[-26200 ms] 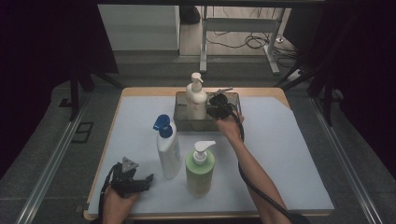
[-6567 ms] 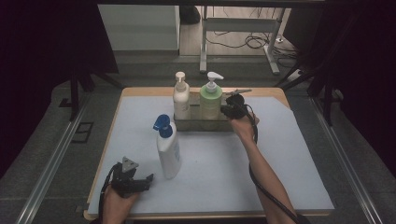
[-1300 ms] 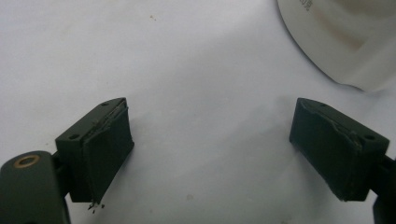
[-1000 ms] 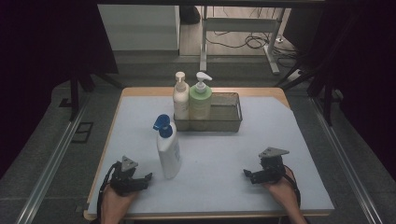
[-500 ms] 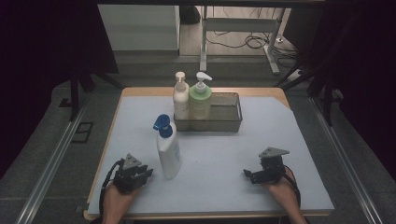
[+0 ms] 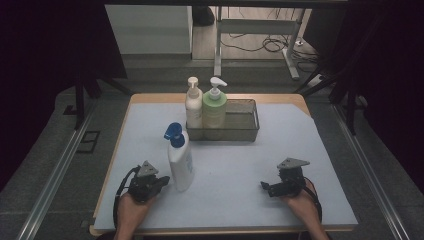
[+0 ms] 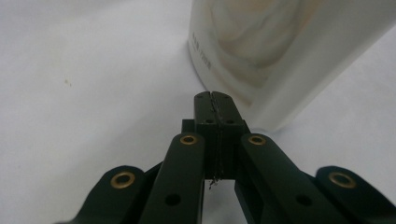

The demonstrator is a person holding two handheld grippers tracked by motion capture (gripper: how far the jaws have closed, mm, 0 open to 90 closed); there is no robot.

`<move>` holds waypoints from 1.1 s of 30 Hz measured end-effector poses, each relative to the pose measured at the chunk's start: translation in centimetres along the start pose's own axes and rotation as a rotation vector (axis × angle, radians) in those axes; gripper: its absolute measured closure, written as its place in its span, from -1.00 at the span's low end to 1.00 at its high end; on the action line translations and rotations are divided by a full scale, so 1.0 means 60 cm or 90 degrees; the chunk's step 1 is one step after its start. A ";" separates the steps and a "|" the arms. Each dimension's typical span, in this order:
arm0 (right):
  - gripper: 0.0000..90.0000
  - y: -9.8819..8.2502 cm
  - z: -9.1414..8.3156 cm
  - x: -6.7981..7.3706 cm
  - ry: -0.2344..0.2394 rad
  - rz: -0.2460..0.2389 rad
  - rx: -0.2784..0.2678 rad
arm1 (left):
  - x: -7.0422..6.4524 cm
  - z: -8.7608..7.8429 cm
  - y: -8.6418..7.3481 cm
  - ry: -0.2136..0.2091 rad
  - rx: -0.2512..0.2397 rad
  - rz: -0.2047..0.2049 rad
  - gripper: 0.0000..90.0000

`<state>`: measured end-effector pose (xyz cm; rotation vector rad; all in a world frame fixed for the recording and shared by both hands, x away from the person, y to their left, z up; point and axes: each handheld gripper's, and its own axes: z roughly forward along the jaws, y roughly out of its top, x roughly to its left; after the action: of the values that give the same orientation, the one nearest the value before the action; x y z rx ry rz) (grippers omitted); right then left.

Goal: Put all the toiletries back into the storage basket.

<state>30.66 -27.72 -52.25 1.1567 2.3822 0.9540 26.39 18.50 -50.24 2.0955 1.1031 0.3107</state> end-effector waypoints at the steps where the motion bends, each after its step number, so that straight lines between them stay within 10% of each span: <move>1: -1.00 0.000 0.000 0.000 0.000 -0.001 0.000 | 0.001 0.001 0.002 0.000 0.002 0.004 0.99; 33: -1.00 0.001 0.000 0.000 0.002 0.001 0.005 | -0.017 0.029 0.022 -0.024 0.030 0.014 0.99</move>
<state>30.70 -27.70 -52.20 1.1613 2.3896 0.9486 27.50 16.34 -50.41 2.1483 1.0753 0.2572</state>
